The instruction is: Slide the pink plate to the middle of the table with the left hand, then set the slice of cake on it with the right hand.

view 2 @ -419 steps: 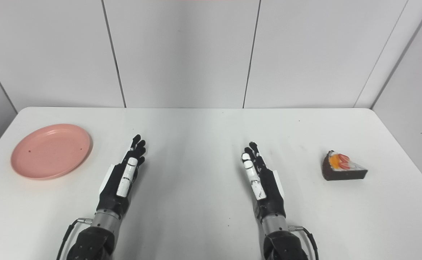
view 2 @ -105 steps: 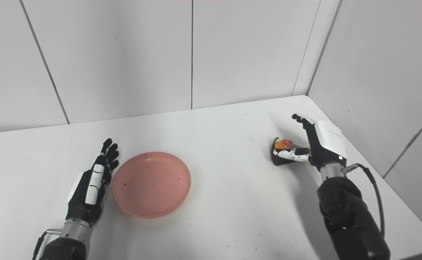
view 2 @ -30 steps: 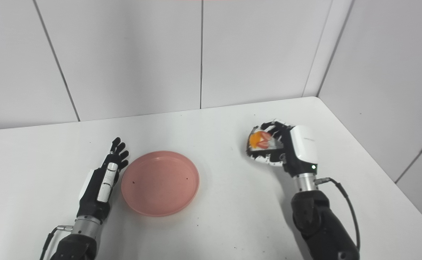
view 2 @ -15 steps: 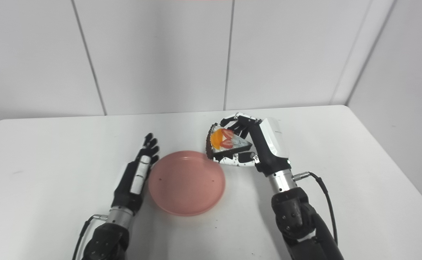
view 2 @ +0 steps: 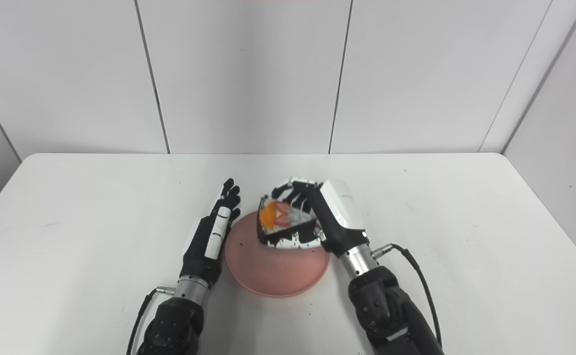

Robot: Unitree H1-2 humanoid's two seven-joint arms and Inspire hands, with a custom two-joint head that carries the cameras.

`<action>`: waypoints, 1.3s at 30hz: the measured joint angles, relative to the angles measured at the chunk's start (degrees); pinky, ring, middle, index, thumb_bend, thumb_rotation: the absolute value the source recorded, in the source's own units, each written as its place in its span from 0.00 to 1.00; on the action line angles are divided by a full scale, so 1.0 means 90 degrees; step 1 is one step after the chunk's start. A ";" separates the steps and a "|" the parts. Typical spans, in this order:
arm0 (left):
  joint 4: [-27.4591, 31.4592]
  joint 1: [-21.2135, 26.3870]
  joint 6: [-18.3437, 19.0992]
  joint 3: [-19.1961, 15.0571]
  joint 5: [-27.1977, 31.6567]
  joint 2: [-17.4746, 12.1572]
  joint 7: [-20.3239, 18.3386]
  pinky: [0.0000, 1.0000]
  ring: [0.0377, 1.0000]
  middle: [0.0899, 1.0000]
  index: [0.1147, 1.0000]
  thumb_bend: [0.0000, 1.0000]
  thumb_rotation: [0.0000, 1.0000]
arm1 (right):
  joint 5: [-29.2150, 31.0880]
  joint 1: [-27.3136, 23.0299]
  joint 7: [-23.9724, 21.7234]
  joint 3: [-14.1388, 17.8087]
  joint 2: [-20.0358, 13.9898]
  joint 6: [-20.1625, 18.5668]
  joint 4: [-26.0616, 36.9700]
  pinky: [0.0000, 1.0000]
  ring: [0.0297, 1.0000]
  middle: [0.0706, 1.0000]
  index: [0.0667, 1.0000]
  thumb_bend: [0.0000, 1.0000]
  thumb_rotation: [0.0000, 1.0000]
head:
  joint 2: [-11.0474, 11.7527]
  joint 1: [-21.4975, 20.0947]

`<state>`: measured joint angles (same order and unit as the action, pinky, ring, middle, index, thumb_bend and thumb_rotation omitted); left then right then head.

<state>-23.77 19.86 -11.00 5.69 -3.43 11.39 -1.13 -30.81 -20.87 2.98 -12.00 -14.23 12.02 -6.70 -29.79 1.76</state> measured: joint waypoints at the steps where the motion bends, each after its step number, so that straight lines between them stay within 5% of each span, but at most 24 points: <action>1: -0.0007 0.0004 -0.0001 0.0008 -0.0001 0.0000 0.0000 0.99 0.99 1.00 1.00 0.65 1.00 | 0.0000 0.0000 -0.0010 -0.0031 0.0001 0.0000 -0.0043 0.32 0.37 0.38 0.50 0.52 0.00 | 0.0000 0.0010; 19: -0.0130 0.0068 -0.0160 0.0088 0.0076 0.0001 -0.0009 0.99 1.00 1.00 1.00 0.69 1.00 | -0.0343 0.0013 -0.0256 -0.0241 0.0019 -0.0068 -0.0498 0.43 0.50 0.43 0.50 0.52 0.00 | -0.0039 -0.0068; 21: -0.0133 0.0071 -0.0171 0.0090 0.0076 0.0000 -0.0009 0.99 1.00 1.00 1.00 0.68 1.00 | -0.0289 0.0013 -0.0267 -0.0242 0.0012 -0.0067 -0.0531 0.50 0.57 0.59 0.47 0.51 0.10 | -0.0029 -0.0068; 23: -0.0139 0.0074 -0.0179 0.0092 0.0076 0.0000 -0.0008 1.00 1.00 1.00 1.00 0.69 1.00 | -0.0283 0.0013 -0.0265 -0.0249 -0.0008 -0.0057 -0.0569 0.57 0.64 0.67 0.66 0.63 0.06 | -0.0039 -0.0068; 26: -0.0169 0.0088 -0.0231 0.0092 0.0076 0.0000 -0.0007 1.00 1.00 1.00 1.00 0.69 1.00 | -0.0288 0.0014 -0.0243 -0.0267 -0.0060 0.0018 -0.0589 0.66 0.74 0.75 0.75 0.68 0.08 | -0.0039 -0.0078; 30: -0.0195 0.0109 -0.0246 0.0077 0.0114 0.0003 -0.0007 1.00 1.00 1.00 1.00 0.67 1.00 | -0.0289 0.0092 -0.0240 -0.0249 -0.0083 0.0028 -0.0480 0.74 0.83 0.85 0.80 0.70 0.21 | -0.0049 -0.0088; 35: -0.0197 0.0114 -0.0246 0.0066 0.0214 -0.0001 -0.0020 0.99 1.00 1.00 1.00 0.65 1.00 | -0.0230 0.0274 -0.0409 -0.0247 -0.0097 -0.0018 -0.0203 0.85 0.92 0.93 0.87 0.69 0.56 | -0.0059 -0.0117; 39: -0.0188 0.0111 -0.0245 0.0058 0.0217 -0.0003 -0.0025 0.99 1.00 1.00 1.00 0.65 1.00 | -0.0194 0.0295 -0.0525 -0.0211 -0.0119 -0.0032 -0.0027 0.89 0.95 0.97 0.90 0.71 0.67 | -0.0078 -0.0117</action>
<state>-25.46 20.86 -13.21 6.21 -1.48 11.36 -1.35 -32.56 -18.22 -1.74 -13.91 -15.30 11.73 -6.94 -30.50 0.70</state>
